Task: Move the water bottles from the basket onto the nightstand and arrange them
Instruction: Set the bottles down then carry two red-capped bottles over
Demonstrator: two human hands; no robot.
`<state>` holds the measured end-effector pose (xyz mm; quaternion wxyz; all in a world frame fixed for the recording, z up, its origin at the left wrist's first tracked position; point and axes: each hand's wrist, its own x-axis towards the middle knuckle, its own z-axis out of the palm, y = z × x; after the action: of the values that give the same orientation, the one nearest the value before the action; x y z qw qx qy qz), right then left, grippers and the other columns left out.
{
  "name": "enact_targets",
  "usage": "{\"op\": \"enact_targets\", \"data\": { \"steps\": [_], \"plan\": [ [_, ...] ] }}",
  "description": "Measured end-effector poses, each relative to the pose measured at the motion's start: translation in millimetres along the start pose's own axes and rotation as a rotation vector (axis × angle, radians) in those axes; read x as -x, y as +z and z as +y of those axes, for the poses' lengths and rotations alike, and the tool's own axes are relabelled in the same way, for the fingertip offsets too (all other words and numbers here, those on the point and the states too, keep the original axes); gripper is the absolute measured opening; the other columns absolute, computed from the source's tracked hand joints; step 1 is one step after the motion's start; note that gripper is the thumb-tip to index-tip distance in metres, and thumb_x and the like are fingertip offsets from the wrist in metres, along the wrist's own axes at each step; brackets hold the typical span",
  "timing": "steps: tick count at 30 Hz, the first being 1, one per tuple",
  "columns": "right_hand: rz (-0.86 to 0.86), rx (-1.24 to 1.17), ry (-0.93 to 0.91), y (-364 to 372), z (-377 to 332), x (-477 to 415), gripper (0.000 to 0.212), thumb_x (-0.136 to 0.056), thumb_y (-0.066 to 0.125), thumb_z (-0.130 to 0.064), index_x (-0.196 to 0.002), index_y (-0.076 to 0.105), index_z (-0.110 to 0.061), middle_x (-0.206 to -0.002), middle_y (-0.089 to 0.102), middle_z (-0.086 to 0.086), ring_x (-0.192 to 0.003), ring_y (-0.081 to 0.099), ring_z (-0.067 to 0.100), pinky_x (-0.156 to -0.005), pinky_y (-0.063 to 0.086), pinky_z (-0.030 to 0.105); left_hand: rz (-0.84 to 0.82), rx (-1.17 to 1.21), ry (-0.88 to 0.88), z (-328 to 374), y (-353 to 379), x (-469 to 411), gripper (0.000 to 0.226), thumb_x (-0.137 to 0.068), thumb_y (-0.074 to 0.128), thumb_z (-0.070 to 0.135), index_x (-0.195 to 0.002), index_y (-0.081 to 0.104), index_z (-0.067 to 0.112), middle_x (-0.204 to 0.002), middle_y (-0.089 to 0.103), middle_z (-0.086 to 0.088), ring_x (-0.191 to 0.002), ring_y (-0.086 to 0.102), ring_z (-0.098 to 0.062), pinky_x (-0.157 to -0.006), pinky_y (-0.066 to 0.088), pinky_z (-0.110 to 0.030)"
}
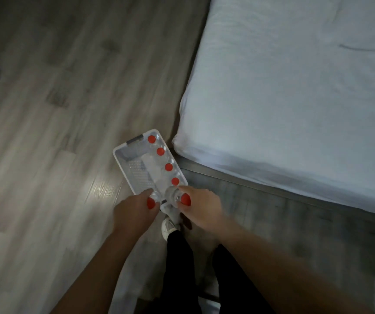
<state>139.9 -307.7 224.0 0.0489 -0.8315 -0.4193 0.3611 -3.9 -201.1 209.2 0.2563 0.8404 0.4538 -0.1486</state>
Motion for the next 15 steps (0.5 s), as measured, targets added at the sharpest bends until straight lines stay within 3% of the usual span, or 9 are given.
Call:
{"op": "enact_targets", "data": {
  "steps": [4,8,10,15],
  "plan": [
    [0.060,-0.078,0.102,-31.8,20.2,50.7,0.041,-0.085,0.051,-0.053,-0.120,0.059,-0.035,-0.110,0.070,-0.001,-0.104,0.065,0.024,-0.087,0.049,0.033,0.067,0.045,0.095,44.0,-21.7,27.0,0.037,-0.085,0.052,0.050,-0.118,0.059,0.034,-0.103,0.072,0.001,-0.092,0.067,-0.022,-0.076,0.051,-0.032],
    [0.224,-0.256,0.212,-44.5,62.3,97.9,0.039,-0.080,0.059,-0.051,-0.118,0.061,-0.040,-0.111,0.070,-0.009,-0.106,0.064,0.016,-0.086,0.046,0.027,0.079,0.120,0.225,97.8,-27.0,51.6,0.033,-0.085,0.058,0.045,-0.114,0.063,0.031,-0.104,0.072,0.003,-0.091,0.065,-0.015,-0.079,0.052,-0.031],
    [0.313,-0.348,0.237,-49.4,89.1,123.7,0.037,-0.080,0.063,-0.046,-0.116,0.064,-0.036,-0.109,0.071,-0.008,-0.102,0.065,0.013,-0.082,0.046,0.025,0.071,0.161,0.278,130.2,-23.8,65.5,0.032,-0.085,0.061,0.042,-0.115,0.063,0.029,-0.107,0.071,0.002,-0.095,0.064,-0.014,-0.087,0.050,-0.031],
    [0.479,-0.510,0.363,-59.9,173.2,194.6,0.036,-0.079,0.067,-0.045,-0.113,0.064,-0.034,-0.103,0.069,-0.010,-0.092,0.063,0.009,-0.082,0.054,0.028,0.069,0.232,0.428,213.4,0.3,104.6,0.027,-0.081,0.068,0.040,-0.107,0.067,0.031,-0.100,0.072,0.006,-0.088,0.062,-0.010,-0.082,0.049,-0.026]
  ]
}}
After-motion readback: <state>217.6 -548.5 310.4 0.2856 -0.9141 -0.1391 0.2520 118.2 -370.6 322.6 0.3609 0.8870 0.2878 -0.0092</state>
